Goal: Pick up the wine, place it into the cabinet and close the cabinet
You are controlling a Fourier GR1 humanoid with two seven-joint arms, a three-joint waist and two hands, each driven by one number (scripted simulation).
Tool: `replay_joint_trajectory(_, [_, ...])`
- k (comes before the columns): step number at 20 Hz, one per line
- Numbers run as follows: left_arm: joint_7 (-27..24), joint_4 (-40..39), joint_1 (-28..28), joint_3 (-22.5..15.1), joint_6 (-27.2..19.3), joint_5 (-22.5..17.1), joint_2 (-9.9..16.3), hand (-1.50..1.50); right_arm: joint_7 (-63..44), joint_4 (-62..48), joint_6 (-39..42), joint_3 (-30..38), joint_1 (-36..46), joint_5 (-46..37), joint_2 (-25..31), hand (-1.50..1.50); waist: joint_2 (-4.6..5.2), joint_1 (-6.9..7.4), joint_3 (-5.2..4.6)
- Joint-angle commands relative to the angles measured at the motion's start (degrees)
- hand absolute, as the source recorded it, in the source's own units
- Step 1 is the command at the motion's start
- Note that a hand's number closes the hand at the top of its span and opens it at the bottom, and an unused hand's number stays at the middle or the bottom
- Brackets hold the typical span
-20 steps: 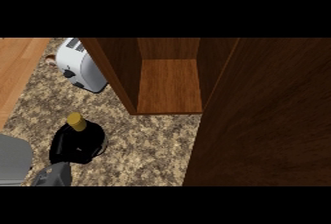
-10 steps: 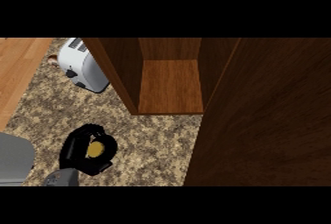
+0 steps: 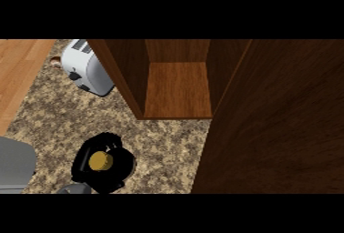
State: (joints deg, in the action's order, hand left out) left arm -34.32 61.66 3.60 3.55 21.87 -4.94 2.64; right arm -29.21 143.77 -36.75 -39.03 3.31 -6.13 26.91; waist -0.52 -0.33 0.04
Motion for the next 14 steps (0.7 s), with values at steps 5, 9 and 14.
replay_joint_trajectory(5, [8.82,11.64,-2.80,-9.64,-6.54,-3.83,-2.59,1.50,-3.15,12.32,-0.58,-1.22,-4.84,-4.44,2.31,-1.50,0.08,-0.59,-0.07])
replay_joint_trajectory(9, [11.56,18.23,-3.61,-11.03,-9.80,-2.91,-2.62,1.50,-3.01,13.74,0.70,2.95,-5.28,0.08,4.54,-1.50,0.20,-0.29,-0.05])
replay_joint_trajectory(14, [15.51,22.97,-0.76,-16.23,-20.22,-2.89,-2.64,1.50,1.67,10.80,1.10,0.74,-8.22,-0.65,4.71,-1.50,0.21,-0.54,-0.02])
